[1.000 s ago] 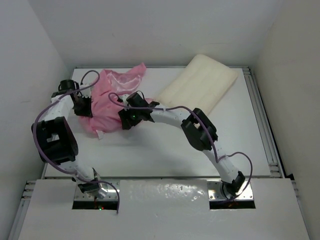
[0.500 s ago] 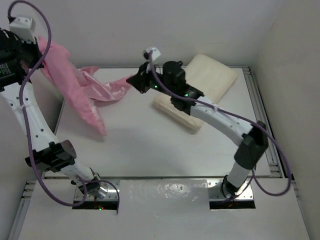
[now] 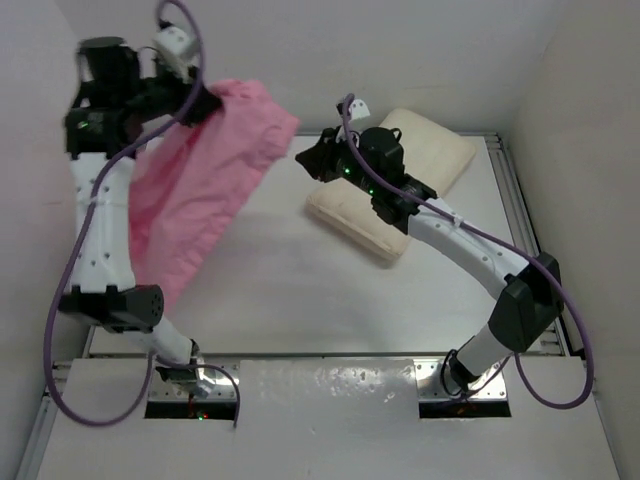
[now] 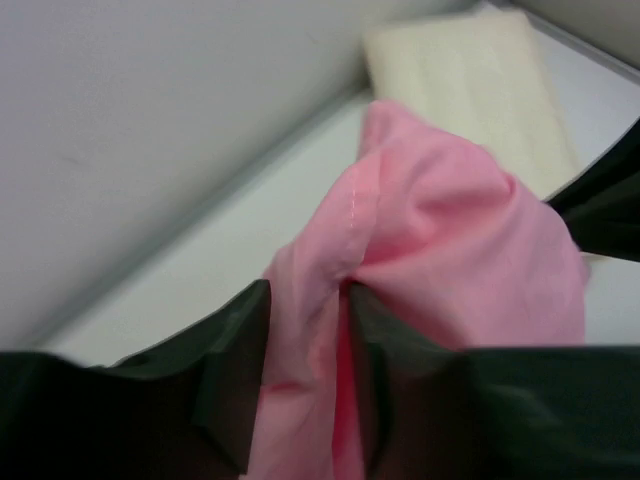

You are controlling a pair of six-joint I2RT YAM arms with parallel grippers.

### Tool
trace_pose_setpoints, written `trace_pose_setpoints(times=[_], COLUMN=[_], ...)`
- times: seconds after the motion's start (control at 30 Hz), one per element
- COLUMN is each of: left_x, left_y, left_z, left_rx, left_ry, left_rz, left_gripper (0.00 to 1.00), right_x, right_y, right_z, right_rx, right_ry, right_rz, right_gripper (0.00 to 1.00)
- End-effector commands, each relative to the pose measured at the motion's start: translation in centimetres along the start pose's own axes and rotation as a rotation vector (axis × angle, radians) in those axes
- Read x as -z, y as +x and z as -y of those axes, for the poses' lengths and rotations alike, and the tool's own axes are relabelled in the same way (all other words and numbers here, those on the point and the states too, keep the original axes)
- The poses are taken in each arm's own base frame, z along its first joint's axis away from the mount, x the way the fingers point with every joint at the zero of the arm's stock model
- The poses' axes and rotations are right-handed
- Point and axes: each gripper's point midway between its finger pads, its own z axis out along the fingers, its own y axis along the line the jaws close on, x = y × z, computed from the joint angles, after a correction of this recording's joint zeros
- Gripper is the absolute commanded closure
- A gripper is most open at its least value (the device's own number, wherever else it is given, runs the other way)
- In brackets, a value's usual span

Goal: Put the pillow into the pillowcase

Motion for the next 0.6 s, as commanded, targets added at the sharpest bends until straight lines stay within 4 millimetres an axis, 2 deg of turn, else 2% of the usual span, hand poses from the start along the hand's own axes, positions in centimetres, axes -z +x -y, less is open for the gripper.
trace_pose_setpoints(times=[0.0, 0.03, 0.07, 0.1, 0.13, 0.17, 0.2, 0.23, 0.3, 0.33, 0.37, 0.4, 0.43, 0.47, 0.5, 0.53, 0.57], left_x=[-9.0, -10.0, -11.3, -11.8, -12.1, -12.0, -11.9, -11.1, -9.5, -8.3, -6.8, -5.8, -5.0, -3.7, -2.8, -2.6, -2.3], left_y=[10.5, 11.9, 13.7, 14.3, 15.1, 15.2, 15.2, 15.6, 16.3, 17.2, 18.3, 21.2, 23.0, 24.2, 28.1, 29.3, 31.9], left_z=[3.6, 5.0, 7.4, 8.4, 8.7, 8.4, 7.6, 5.8, 3.3, 1.6, 0.6, 1.0, 1.2, 1.4, 3.4, 4.7, 6.4], left_rx=[0.053, 0.054, 0.036, 0.017, -0.015, -0.02, -0.017, 0.021, 0.056, 0.066, 0.052, 0.053, 0.018, -0.005, 0.022, 0.029, 0.051], left_ry=[0.165, 0.199, 0.252, 0.268, 0.248, 0.232, 0.202, 0.148, 0.076, 0.03, -0.023, -0.018, -0.006, -0.03, 0.022, 0.045, 0.08], left_rz=[-0.256, -0.299, -0.37, -0.398, -0.441, -0.451, -0.455, -0.466, -0.483, -0.508, -0.564, -0.652, -0.712, -0.771, -0.867, -0.893, -0.929], left_gripper=[0.6, 0.28, 0.11, 0.01, 0.0, 0.0, 0.0, 0.0, 0.0, 0.0, 0.01, 0.09, 0.46, 0.62, 0.7, 0.69, 0.64], right_x=[1.6, 2.0, 2.5, 3.4, 4.2, 4.4, 4.9, 5.0, 4.9, 4.6, 4.0, 3.9, 3.7, 3.3, 3.1, 3.0, 2.8], right_y=[-0.5, -0.3, 0.0, 1.2, 1.7, 1.5, 2.1, 2.7, 3.7, 4.3, 5.6, 6.7, 7.5, 8.8, 9.6, 10.3, 11.1], right_z=[4.7, 5.7, 7.4, 9.2, 10.6, 10.9, 11.5, 11.6, 11.1, 10.4, 10.0, 9.8, 9.4, 9.3, 9.2, 9.2, 9.2], right_rx=[-0.085, -0.09, -0.099, -0.117, -0.124, -0.123, -0.116, -0.104, -0.048, -0.038, -0.031, -0.027, -0.03, -0.046, -0.059, -0.073, -0.113], right_ry=[0.207, 0.252, 0.308, 0.402, 0.458, 0.471, 0.493, 0.499, 0.465, 0.432, 0.412, 0.405, 0.39, 0.391, 0.386, 0.379, 0.373], right_rz=[-0.002, -0.018, -0.035, -0.079, -0.111, -0.103, -0.13, -0.146, -0.193, -0.22, -0.26, -0.298, -0.322, -0.353, -0.37, -0.383, -0.399], right_gripper=[0.75, 0.37, 0.23, 0.15, 0.02, 0.01, 0.01, 0.02, 0.09, 0.22, 0.71, 0.91, 0.98, 0.9, 0.72, 0.53, 0.33])
